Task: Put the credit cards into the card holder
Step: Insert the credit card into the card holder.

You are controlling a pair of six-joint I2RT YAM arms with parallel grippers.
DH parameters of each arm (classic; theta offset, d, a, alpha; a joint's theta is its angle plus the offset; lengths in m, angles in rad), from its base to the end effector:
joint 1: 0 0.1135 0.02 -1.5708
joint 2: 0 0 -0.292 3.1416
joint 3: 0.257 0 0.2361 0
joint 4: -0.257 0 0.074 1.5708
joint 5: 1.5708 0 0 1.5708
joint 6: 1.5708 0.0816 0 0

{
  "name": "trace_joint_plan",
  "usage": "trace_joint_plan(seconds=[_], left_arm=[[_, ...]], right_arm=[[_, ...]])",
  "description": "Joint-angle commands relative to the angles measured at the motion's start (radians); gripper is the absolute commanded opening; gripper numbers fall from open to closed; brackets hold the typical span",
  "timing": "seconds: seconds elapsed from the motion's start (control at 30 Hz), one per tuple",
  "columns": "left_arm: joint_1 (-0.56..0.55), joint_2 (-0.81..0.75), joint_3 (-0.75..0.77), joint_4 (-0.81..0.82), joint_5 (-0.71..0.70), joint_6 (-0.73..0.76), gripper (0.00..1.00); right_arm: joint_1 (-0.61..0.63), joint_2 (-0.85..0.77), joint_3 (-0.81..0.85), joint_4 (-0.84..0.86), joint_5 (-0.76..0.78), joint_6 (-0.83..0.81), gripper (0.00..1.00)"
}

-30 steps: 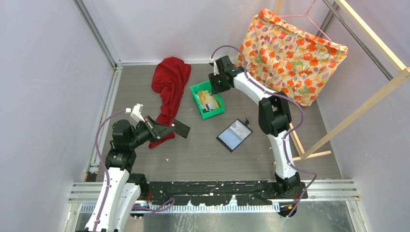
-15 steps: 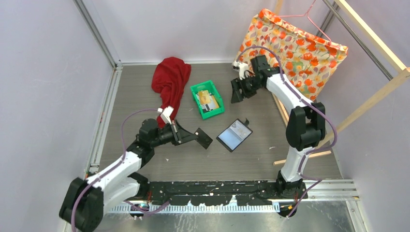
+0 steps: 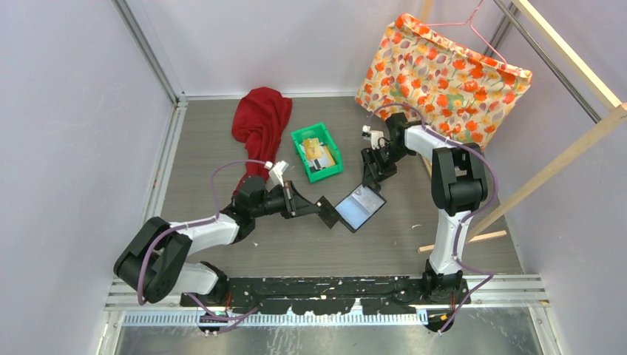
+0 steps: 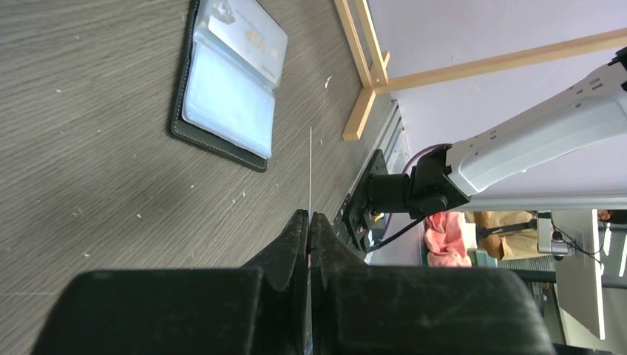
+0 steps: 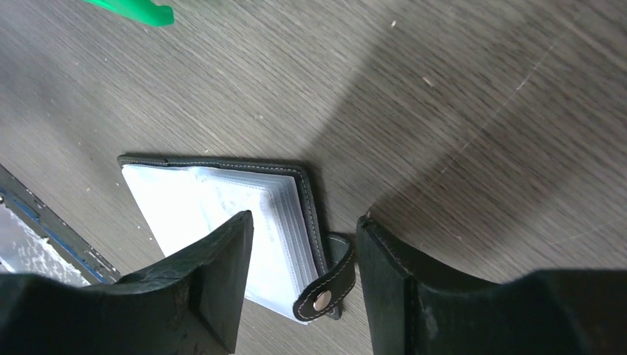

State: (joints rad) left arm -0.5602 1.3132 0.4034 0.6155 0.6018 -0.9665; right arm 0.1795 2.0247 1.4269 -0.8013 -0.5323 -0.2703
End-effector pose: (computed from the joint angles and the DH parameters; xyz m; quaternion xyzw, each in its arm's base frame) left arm 0.2028 -0.1817 0.2115 0.0182 0.7869 -0.5654 0.2466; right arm 0.3815 0.1113 0.1548 -0.2363 0.9320 0.2580 0.0945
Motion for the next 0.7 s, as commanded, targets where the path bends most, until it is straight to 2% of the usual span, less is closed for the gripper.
trace_joint_plan(seconds=[0.0, 0.27, 0.43, 0.67], left_arm=[[-0.038, 0.048, 0.017, 0.129, -0.032, -0.013, 0.0], [-0.084, 0.213, 0.047, 0.262, -0.039, -0.061, 0.0], [-0.091, 0.344, 0.056, 0.378, -0.031, -0.088, 0.0], [-0.087, 0.483, 0.082, 0.527, -0.052, -0.115, 0.0]], right_arm=[[-0.003, 0.011, -0.015, -0.031, -0.061, -0.032, 0.55], [0.0, -0.064, -0.145, -0.035, -0.099, -0.039, 0.47], [0.009, -0.113, -0.208, 0.002, -0.093, -0.01, 0.45], [0.033, -0.107, -0.209, 0.014, -0.084, 0.005, 0.45]])
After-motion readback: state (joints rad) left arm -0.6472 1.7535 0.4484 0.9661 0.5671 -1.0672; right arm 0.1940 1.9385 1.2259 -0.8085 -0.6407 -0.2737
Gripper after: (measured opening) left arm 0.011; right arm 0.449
